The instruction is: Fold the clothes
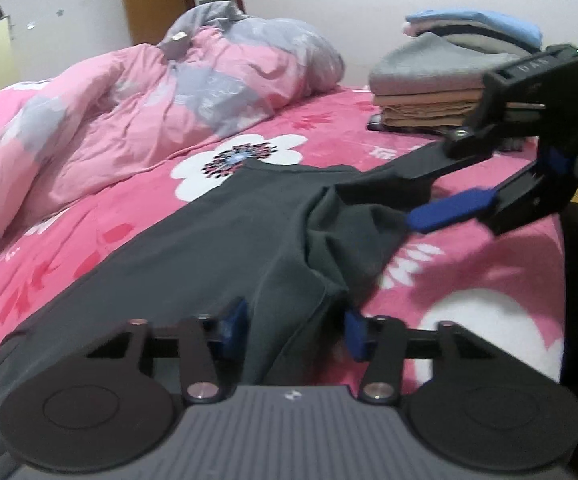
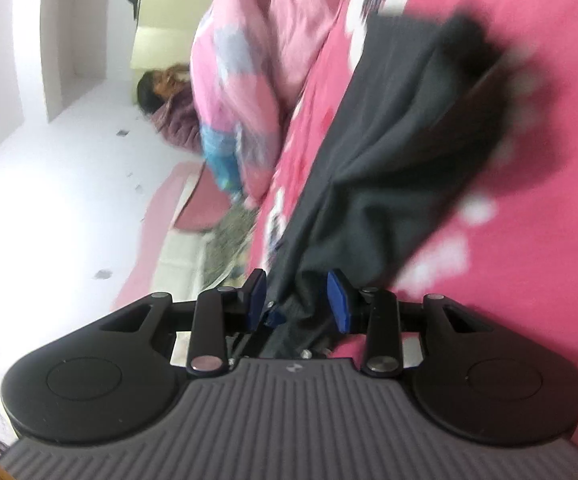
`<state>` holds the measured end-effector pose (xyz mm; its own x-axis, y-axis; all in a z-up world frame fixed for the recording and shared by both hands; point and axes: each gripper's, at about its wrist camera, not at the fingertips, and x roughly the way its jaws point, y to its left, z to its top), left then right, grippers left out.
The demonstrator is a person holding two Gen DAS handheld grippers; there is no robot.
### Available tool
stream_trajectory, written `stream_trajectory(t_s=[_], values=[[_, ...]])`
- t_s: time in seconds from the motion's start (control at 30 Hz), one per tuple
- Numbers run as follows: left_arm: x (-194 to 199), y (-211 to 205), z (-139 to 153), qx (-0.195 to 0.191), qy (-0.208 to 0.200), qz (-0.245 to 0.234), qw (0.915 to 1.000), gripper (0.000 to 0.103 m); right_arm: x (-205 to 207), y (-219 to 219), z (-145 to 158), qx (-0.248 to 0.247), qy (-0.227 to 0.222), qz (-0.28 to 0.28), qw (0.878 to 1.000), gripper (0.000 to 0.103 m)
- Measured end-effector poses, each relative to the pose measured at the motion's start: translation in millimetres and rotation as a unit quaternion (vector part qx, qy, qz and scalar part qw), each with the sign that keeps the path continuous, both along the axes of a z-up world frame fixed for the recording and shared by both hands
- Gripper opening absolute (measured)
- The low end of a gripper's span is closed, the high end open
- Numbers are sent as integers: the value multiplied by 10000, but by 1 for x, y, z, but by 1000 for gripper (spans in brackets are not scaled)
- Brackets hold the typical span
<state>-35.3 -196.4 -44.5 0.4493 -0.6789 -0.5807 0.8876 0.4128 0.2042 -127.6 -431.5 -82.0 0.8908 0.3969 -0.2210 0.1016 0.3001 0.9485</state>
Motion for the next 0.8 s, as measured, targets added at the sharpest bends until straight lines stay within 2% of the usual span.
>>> stream_trajectory(t_s=[0.1,0.13,0.27,0.37,0.57,0.7,0.8], values=[[-9,2,0,12,-43,-97,9999,29,-22,-12,8,-693,190,-401,9966,34],[-12,4,0,25,-61,-122,9999,28,-30,-16,10,-799,255,-532,9951,34],[-20,6,0,94,-173,-203,9996,24,-52,-38,-5,-547,336,-979,9931,34],[-26,8,0,124,-280,-334,9990,18,-46,-46,-9,-422,273,-1172,9918,33],[-32,10,-6,175,-283,-456,9984,18,-29,-61,-5,-400,-75,-1410,9892,30],[-24,14,-7,-29,149,-400,9991,18,-29,-63,4,-681,-215,-1302,9889,30],[-1,22,-6,-422,1105,-191,9928,18,-26,-65,6,-891,-176,-1189,9887,30]])
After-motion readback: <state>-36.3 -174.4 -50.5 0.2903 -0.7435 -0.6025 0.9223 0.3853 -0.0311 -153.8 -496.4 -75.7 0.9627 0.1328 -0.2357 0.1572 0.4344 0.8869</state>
